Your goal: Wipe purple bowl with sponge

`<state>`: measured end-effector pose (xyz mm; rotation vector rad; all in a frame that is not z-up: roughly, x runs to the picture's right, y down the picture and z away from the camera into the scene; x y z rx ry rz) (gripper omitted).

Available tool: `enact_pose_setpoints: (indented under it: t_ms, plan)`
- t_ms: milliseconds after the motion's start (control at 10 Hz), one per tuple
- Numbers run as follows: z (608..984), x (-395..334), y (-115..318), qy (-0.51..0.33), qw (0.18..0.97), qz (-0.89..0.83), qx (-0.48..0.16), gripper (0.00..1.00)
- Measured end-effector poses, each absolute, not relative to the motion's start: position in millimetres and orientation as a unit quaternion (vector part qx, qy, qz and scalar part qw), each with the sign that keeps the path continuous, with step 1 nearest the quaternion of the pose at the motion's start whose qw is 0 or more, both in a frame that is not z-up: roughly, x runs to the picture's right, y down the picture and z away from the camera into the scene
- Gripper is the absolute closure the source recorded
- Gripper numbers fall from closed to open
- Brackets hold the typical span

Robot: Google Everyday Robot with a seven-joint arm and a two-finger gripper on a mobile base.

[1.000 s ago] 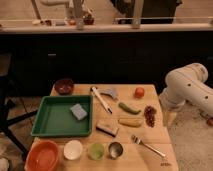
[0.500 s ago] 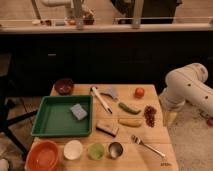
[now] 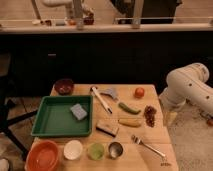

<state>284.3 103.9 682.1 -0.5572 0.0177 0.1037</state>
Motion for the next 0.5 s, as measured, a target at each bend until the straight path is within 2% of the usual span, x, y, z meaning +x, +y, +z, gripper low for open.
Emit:
enact_pose_setpoints:
  t_ms: [500]
  plan:
    - [687,219,73,-0.062,0.960,0.065,-0.264,0.20]
